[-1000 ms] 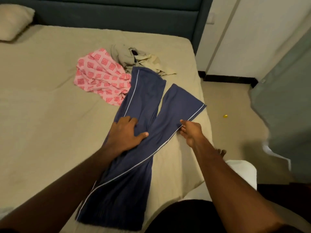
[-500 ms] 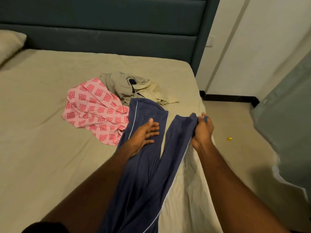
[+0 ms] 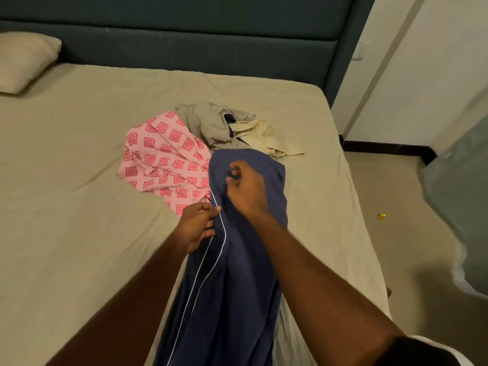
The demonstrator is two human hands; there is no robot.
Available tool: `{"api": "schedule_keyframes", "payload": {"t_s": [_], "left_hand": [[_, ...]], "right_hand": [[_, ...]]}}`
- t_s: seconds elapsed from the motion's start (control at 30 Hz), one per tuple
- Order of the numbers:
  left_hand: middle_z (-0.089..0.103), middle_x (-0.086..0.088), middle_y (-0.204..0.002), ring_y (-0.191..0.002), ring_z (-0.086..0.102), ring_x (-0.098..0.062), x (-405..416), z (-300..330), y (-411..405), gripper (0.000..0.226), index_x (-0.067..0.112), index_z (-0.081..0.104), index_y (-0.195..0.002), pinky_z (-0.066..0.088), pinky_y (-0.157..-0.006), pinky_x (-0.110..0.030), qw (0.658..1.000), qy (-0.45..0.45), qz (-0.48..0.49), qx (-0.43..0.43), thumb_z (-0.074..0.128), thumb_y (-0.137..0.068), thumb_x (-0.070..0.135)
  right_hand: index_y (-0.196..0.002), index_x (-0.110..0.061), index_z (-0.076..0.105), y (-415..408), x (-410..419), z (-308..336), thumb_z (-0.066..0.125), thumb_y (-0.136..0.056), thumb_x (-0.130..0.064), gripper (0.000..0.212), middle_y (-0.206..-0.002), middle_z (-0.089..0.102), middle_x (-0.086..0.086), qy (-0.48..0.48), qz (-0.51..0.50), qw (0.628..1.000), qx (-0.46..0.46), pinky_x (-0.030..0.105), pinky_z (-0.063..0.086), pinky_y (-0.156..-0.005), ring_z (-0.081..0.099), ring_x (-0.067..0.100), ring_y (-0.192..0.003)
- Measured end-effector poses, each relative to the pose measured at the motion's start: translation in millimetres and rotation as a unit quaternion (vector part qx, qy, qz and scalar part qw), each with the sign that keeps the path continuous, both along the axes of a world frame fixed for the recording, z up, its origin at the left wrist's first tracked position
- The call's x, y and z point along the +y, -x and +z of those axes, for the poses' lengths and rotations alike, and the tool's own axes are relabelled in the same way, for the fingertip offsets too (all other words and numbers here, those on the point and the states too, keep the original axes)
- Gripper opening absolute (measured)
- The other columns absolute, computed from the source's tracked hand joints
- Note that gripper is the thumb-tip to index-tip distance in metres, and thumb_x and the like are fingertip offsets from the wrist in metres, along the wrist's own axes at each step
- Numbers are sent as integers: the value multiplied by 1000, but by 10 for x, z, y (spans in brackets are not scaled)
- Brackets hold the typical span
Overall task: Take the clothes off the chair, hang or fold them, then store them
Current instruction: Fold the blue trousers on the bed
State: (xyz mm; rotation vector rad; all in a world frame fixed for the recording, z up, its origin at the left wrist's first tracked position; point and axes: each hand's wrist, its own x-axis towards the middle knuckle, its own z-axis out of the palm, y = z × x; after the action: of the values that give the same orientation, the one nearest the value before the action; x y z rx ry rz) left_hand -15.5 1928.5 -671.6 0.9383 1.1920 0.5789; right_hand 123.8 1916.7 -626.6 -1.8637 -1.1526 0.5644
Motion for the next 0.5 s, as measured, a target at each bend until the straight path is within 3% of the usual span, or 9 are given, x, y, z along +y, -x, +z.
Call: {"api": "schedule_keyframes", "payload": {"t_s": [0.07,0.17,0.23,0.3,0.33,0.4,0.47,0.5], "left_hand": [[67,0,-63,-49,64,-7,-13,35,-66,24,13,55,-76,52,-44,-24,999,-28,5,40,64,-97,5],[55,-9,-66,-59,54,-19,111,20,-188,20,10,59,-77,45,-46,-26,989,-91,1,114,68,-95,11],[51,-13,-70,-63,49,-19,163,42,-202,20,12,58,-77,41,-48,-26,984,-116,30,131,66,-95,15],[59,-12,-75,-68,58,-21,138,43,-198,20,14,59,-81,50,-52,-34,987,-102,47,113,72,-91,26],[66,-5,-79,-70,64,-20,55,92,-182,24,16,59,-82,56,-54,-37,989,-98,32,105,78,-86,30],[71,8,-84,-74,68,-10,-209,161,-127,31,21,63,-88,59,-61,-29,986,-111,-27,118,90,-74,27],[66,11,-87,-78,63,-5,-469,86,7,47,21,61,-99,51,-67,-21,968,-145,-78,189,94,-66,17],[64,7,-87,-79,61,-10,-580,25,92,51,18,59,-102,47,-69,-23,955,-160,-80,236,93,-66,14]], "right_hand": [[-118,-18,65,-163,-360,-216,60,-93,-14,26,-118,66,0,12,-94,993,-70,40,48,-98,60,23,-110],[-123,-20,54,-486,-802,-403,65,-92,-29,34,-124,59,4,103,-185,975,-63,46,41,-98,52,30,-121],[-124,-19,52,-621,-992,-486,70,-89,-46,47,-113,62,1,159,-160,974,-18,47,46,-99,58,30,-116],[-121,-23,56,-666,-1105,-535,71,-83,-61,55,-104,63,-6,195,-116,974,23,47,46,-102,63,26,-111],[-118,-26,59,-670,-1138,-560,70,-78,-68,59,-107,66,-8,202,-103,972,51,49,45,-104,63,24,-110],[-111,-33,62,-656,-1233,-597,69,-61,-81,70,-113,69,-9,206,-87,970,94,50,45,-105,64,21,-109],[-104,-37,62,-624,-1338,-689,70,-51,-78,68,-110,71,-12,196,-80,971,107,50,46,-104,66,18,-105],[-101,-37,62,-600,-1403,-721,72,-54,-72,60,-106,72,-12,185,-81,973,111,50,48,-102,68,17,-101]]}}
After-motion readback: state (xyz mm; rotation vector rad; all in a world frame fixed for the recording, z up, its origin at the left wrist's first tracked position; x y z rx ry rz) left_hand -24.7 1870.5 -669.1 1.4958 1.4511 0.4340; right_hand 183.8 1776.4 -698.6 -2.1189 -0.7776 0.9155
